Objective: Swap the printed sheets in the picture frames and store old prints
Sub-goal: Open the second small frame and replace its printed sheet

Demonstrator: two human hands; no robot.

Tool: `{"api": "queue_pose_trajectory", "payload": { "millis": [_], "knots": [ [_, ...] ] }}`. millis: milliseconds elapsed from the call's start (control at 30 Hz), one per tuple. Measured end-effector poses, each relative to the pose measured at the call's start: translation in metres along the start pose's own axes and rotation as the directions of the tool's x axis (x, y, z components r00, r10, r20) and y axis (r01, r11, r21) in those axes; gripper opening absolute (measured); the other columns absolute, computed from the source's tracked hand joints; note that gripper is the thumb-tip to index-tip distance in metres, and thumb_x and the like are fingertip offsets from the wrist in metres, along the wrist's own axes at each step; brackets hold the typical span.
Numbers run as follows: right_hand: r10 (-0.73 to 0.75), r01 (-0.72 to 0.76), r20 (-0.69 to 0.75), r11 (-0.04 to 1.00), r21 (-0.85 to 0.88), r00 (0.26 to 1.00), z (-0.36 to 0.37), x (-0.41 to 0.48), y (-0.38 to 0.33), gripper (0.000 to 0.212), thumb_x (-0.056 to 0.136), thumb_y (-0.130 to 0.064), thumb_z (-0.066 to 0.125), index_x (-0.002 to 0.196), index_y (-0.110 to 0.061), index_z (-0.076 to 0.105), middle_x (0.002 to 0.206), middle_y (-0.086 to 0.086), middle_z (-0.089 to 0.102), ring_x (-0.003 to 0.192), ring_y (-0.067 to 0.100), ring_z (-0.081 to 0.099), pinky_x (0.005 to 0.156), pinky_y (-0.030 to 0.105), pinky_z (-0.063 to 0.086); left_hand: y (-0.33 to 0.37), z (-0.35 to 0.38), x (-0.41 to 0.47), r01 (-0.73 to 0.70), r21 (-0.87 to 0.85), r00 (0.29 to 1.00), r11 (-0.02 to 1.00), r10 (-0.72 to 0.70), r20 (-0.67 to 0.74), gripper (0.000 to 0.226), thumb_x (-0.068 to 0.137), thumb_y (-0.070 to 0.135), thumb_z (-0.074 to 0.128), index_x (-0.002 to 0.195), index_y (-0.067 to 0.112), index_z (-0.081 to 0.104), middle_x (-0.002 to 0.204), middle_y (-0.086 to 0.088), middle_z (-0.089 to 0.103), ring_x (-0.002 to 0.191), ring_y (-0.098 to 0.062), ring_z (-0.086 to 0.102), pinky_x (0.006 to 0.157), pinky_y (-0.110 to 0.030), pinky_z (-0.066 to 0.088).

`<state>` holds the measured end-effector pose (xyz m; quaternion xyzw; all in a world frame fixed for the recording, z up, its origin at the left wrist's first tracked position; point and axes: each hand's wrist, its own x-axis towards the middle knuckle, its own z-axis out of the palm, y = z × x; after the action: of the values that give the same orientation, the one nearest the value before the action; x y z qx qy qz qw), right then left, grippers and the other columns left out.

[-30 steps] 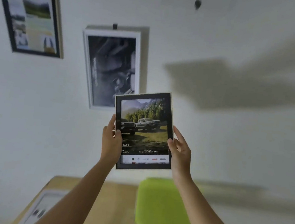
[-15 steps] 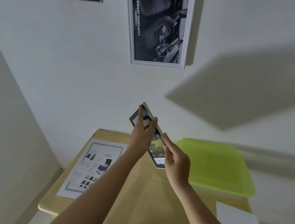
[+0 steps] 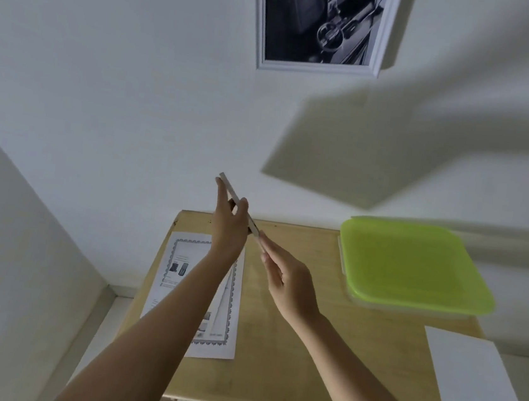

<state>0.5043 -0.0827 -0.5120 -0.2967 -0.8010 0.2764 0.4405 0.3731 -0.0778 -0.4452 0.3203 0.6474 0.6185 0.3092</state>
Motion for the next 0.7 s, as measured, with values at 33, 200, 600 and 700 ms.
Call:
{"api": "queue_pose_trajectory", "payload": {
  "millis": [33,200,600,700],
  "knots": [
    [0.058,-0.06,0.028,0.995,0.079,0.998,0.006,-0.002,0.001,0.04,0.093,-0.01,0.049,0.133,-0.017,0.048,0.129,-0.001,0.058,0.11,0.0,0.058,0.091,0.016,0.048,-0.009,-0.008,0.005,0.029,-0.025,0.999,0.999,-0.03,-0.017,0.064,0.097,0.015,0.039,0.148,0.032,0.004,0.091,-0.013,0.051,0.077,-0.025,0.051,0.077,-0.045,0.052],
    [0.403,-0.391,0.016,0.878,0.278,0.915,0.017,-0.005,0.015,0.033,0.094,-0.008,0.049,0.127,-0.006,0.053,0.124,0.001,0.058,0.111,-0.004,0.056,0.092,0.011,0.044,-0.045,-0.048,0.018,0.157,-0.149,0.986,0.976,-0.163,-0.032,0.056,0.098,0.017,0.04,0.147,0.032,0.018,0.087,-0.006,0.058,0.082,-0.026,0.054,0.076,-0.043,0.054],
    [0.831,-0.787,0.124,0.451,0.421,0.543,0.011,-0.056,0.069,0.034,0.092,-0.003,0.052,0.122,-0.016,0.058,0.099,0.011,0.068,0.091,0.021,0.063,0.08,0.028,0.05,-0.113,-0.067,0.007,0.371,-0.132,0.923,0.919,-0.35,0.158,0.04,0.098,0.028,0.044,0.136,0.039,0.039,0.073,0.006,0.066,0.059,-0.014,0.057,0.046,-0.027,0.048],
    [0.87,-0.8,0.053,0.425,0.423,0.49,0.001,-0.083,0.072,0.033,0.09,-0.001,0.052,0.117,-0.018,0.059,0.098,0.014,0.067,0.09,0.023,0.063,0.086,0.036,0.049,-0.138,-0.05,-0.008,0.418,-0.074,0.906,0.905,-0.41,0.102,0.037,0.096,0.027,0.047,0.134,0.03,0.045,0.088,-0.003,0.064,0.073,-0.018,0.059,0.057,-0.031,0.055]
  ]
}}
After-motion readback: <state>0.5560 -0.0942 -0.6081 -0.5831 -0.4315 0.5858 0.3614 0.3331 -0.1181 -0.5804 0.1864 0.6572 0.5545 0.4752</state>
